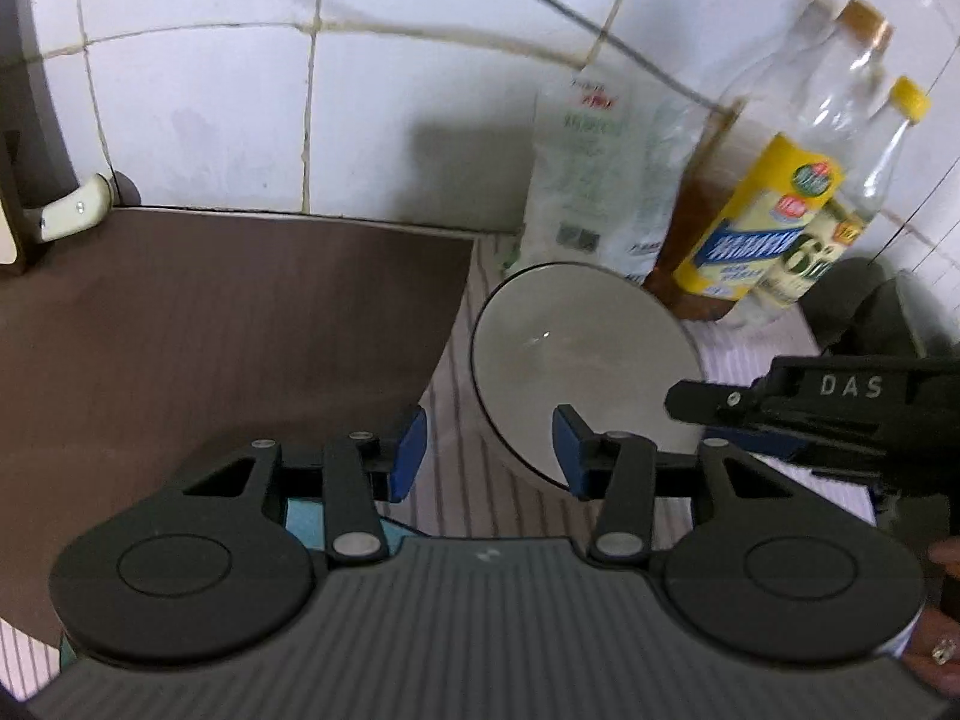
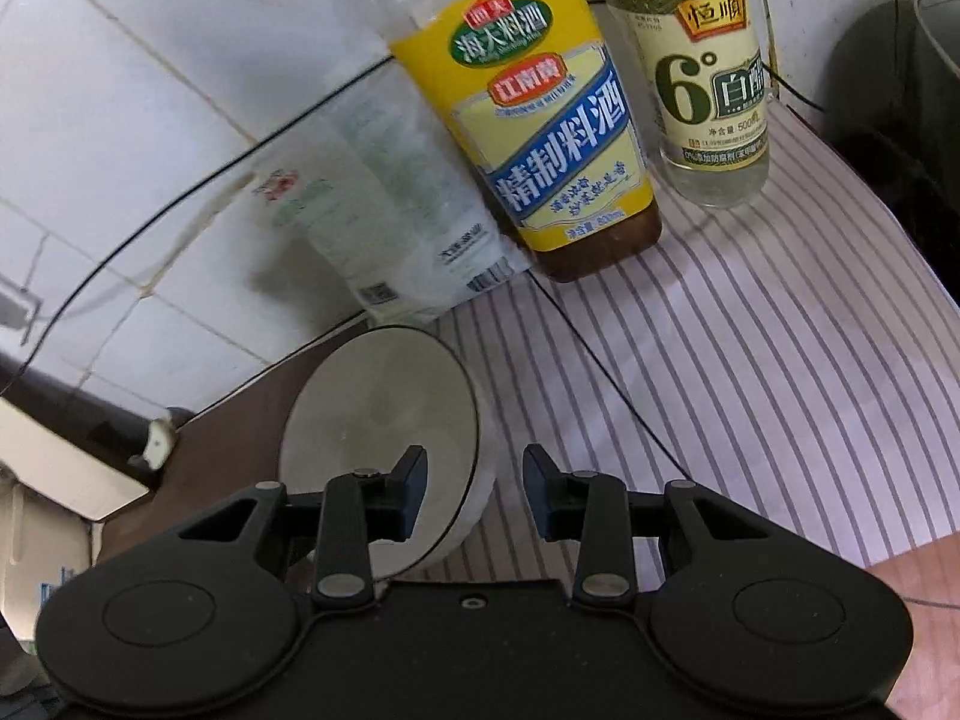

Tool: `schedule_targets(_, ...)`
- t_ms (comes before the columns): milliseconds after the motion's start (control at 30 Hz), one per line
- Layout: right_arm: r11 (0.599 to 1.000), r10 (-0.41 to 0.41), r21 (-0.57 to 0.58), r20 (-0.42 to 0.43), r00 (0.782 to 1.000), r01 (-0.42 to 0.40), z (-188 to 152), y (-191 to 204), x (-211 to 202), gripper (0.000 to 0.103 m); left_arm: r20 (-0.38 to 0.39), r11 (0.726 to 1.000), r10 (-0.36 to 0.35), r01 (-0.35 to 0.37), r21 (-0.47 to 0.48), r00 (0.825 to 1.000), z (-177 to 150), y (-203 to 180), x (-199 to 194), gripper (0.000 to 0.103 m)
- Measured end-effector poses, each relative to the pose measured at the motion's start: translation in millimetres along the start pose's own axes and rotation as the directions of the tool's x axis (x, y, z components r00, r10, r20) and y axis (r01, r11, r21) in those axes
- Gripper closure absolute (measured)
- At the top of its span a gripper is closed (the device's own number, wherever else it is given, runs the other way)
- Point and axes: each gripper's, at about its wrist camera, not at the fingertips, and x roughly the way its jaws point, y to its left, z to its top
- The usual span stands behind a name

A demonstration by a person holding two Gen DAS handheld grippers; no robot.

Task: Organize plates and bowls
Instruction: 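Close both grippers on the last white bowl's rim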

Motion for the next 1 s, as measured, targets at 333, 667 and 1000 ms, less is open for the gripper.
schedule_targets(333, 0.999, -0.015, 0.04, -0.008, 1.0, 0.015, 7.0, -5.1, 15.9, 0.063, -0.05, 0.998, 0.0, -0.003, -0.062, 0.999, 5.7, 8.5, 21.6, 0.076)
schedule_targets(667, 1.0, -0.019, -0.014, 0.034, 0.999, 0.02, 2.3, 3.0, 14.3, 0.091, -0.045, 0.998, -0.025, 0.022, -0.062, 0.999, 2.5, 2.6, 18.9, 0.089)
schedule_targets(1000, 0.998, 0.024, -0.06, 0.082, 0.996, -0.02, -13.8, 6.7, -26.7, 0.091, -0.011, 0.998, -0.026, 0.026, -0.049, 1.0, -5.2, -8.4, -19.7, 0.089)
